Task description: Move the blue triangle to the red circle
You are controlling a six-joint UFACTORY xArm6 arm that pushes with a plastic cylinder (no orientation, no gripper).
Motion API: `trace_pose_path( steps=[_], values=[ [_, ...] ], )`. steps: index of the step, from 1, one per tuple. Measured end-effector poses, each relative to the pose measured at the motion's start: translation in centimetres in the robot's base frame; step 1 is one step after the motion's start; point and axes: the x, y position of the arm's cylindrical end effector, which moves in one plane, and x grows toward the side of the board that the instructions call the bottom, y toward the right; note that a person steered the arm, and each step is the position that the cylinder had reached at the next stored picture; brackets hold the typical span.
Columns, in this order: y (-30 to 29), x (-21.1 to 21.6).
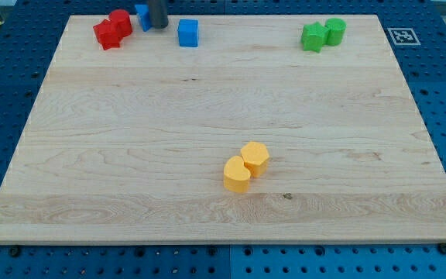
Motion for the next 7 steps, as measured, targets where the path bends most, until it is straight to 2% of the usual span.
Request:
trace_pose_path(
  steps=[1, 2, 7],
  values=[
    [3.1, -0.7],
    [2.9, -2.2],
    [-4.7, -2.3]
  ],
)
